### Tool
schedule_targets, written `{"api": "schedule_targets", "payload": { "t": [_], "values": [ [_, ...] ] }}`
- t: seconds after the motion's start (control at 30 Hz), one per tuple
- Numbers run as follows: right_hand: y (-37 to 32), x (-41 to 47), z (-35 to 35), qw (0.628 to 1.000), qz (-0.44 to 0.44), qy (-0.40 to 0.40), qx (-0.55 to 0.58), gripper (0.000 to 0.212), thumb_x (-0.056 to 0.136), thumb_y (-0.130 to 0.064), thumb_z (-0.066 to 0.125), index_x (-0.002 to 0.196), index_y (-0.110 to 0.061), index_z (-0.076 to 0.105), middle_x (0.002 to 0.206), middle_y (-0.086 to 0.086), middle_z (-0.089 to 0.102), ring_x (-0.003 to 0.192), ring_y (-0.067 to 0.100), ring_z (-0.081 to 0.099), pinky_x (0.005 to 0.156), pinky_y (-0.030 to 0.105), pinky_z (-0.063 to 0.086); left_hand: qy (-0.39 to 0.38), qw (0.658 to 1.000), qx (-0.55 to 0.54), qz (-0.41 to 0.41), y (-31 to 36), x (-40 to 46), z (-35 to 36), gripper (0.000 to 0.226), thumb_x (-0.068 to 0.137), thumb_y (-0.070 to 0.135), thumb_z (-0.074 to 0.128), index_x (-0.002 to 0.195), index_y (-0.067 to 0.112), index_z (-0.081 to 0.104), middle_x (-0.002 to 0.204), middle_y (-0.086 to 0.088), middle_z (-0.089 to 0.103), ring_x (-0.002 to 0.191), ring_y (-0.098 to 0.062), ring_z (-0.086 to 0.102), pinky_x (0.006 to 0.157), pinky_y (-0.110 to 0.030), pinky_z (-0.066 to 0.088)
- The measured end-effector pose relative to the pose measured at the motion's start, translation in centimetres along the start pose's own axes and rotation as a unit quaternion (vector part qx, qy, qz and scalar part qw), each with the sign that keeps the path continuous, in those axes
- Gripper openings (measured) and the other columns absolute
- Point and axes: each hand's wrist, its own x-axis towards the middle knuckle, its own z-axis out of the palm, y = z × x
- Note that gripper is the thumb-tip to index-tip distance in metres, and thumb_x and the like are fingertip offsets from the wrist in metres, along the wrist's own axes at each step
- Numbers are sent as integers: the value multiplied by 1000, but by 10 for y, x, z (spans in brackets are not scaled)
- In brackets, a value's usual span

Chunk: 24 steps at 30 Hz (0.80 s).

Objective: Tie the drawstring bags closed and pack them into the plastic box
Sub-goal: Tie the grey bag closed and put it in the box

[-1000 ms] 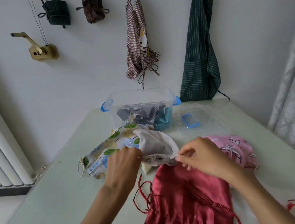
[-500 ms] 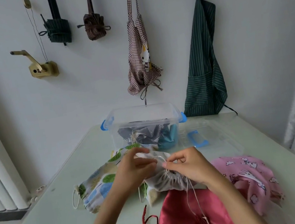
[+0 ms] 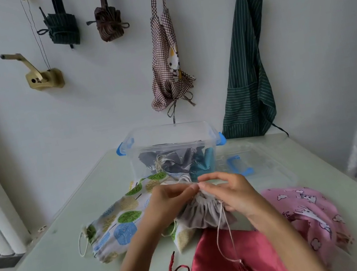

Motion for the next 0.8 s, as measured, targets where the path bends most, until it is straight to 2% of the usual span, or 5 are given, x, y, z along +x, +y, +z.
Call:
{"api": "schedule_targets", "payload": {
  "t": [0.17, 0.27, 0.5, 0.67, 0.8],
  "values": [
    [7, 2, -35, 987, 1, -11, -159, 21, 82, -38, 68, 86, -18, 71, 61, 10, 56, 41, 1, 37, 49, 16, 29, 61, 981, -178, -50, -5, 2, -3, 16, 87, 19, 62, 83, 15, 77, 89, -18, 64, 85, -21, 60, 85, -27, 52],
    [3, -1, -39, 985, -16, -16, -172, 16, 83, -30, 69, 83, -15, 75, 44, -13, 51, 32, 0, 37, 40, 9, 26, 42, 970, -238, -38, -1, 2, -5, 19, 88, 17, 59, 83, 13, 77, 94, -16, 68, 88, -18, 64, 81, -19, 54],
    [4, -3, -17, 976, -4, -93, -196, 14, 81, -30, 72, 80, -17, 77, 34, -13, 44, 35, 2, 34, 43, 12, 23, -19, 920, -383, -79, 11, 4, -11, 19, 99, 14, 41, 91, 12, 58, 108, -10, 72, 90, -11, 71, 88, -27, 53],
    [-5, -14, -23, 961, 31, -202, -189, 17, 82, -36, 69, 77, -21, 76, 52, -3, 49, 35, 2, 29, 40, 12, 23, -85, 984, -142, -60, 14, -4, -21, 29, 96, 19, 46, 83, 18, 71, 67, 7, 63, 63, -4, 56, 65, -13, 45],
    [-18, -23, -46, 965, 47, -189, -176, 35, 77, -48, 61, 58, -19, 67, 50, -5, 49, 38, 1, 30, 44, 12, 25, -172, 983, -6, -56, 16, -11, -16, 24, 93, 20, 52, 92, 14, 76, 64, 6, 60, 58, -3, 47, 59, -13, 39]
  ]
}}
